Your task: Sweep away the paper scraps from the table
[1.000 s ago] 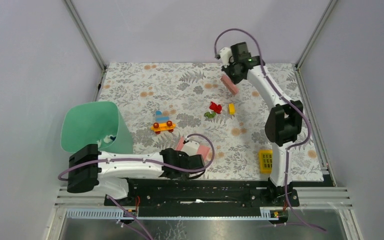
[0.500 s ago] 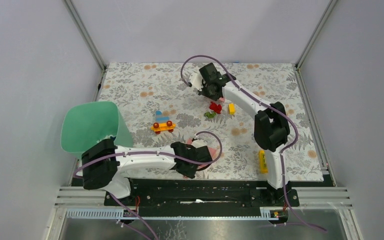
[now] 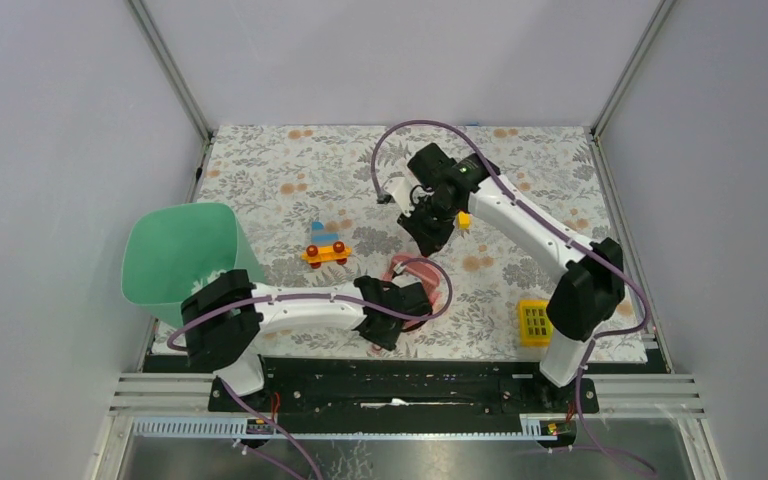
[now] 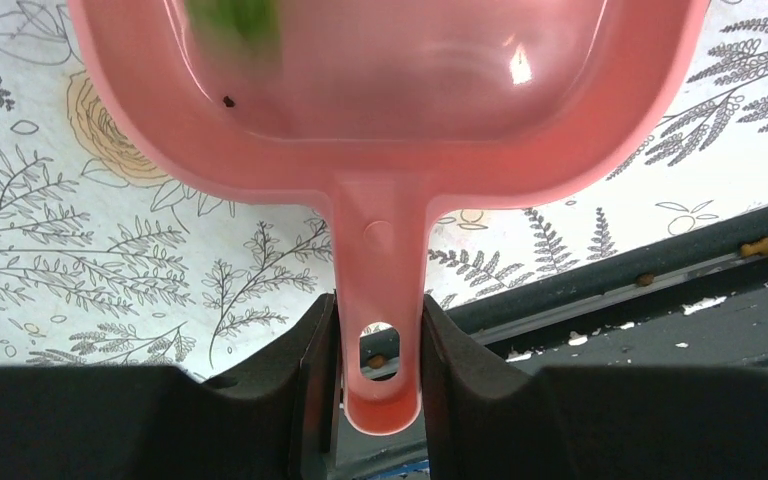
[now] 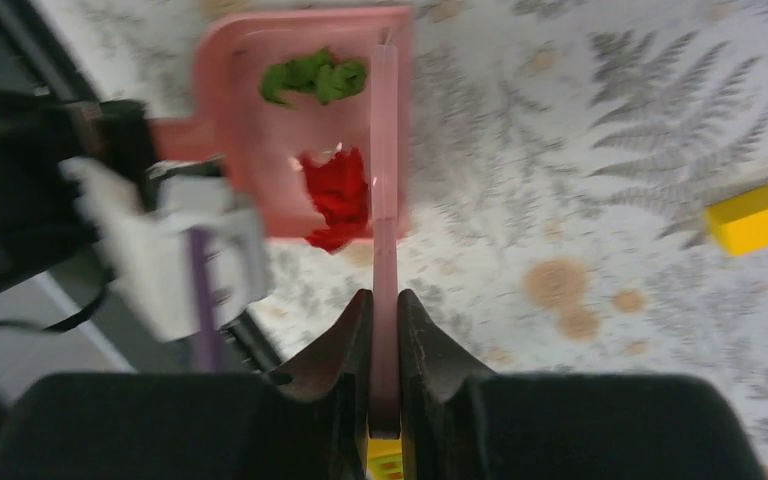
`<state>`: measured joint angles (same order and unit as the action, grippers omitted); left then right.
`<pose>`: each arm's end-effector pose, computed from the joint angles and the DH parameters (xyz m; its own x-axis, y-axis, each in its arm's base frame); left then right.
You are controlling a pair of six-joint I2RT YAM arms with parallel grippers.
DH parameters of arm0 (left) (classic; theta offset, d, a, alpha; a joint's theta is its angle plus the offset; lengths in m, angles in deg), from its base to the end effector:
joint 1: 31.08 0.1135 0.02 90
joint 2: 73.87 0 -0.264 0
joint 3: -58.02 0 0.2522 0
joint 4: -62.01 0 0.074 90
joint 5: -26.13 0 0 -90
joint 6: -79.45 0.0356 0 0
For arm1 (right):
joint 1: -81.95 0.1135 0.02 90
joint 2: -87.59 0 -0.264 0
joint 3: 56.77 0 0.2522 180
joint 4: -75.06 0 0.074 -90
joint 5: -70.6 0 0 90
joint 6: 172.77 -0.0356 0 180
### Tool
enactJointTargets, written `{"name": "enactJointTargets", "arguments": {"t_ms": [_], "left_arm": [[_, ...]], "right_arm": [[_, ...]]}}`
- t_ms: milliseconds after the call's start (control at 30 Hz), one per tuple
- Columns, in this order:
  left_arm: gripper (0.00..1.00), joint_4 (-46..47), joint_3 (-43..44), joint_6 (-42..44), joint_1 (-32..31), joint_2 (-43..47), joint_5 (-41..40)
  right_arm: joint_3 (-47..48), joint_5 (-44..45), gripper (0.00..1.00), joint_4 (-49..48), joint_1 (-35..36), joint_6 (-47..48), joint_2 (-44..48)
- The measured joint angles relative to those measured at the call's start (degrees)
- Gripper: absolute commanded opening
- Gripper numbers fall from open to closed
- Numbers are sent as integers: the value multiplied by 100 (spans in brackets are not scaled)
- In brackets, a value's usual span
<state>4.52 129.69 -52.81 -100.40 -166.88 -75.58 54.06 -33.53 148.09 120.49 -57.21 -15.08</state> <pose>0.1091 -0.2686 0.1786 -0.8631 0.4220 -0.2773 0.4347 0.9004 0.0171 0.2868 0.2396 0.3086 -0.3432 -0.8083 -0.4785 -0.9238 0.3826 0.0162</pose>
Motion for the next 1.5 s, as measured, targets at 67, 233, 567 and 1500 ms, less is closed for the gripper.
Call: {"name": "enactJointTargets", "arguments": {"t_ms": [67, 233, 567, 1500], "left_arm": [[0, 31, 24, 31, 22, -50, 4], [0, 83, 26, 70, 33, -87, 0], [0, 46, 24, 0, -31, 205, 125], [0, -1300, -1436, -2068, -1209, 2608, 170]], "right_arm": [[-7, -286, 0, 319, 22, -155, 146], [-4, -538, 0, 713, -4, -446, 616], [376, 179, 0, 688, -149, -466, 968], [166, 2813, 0, -1784, -181, 138, -24]]}}
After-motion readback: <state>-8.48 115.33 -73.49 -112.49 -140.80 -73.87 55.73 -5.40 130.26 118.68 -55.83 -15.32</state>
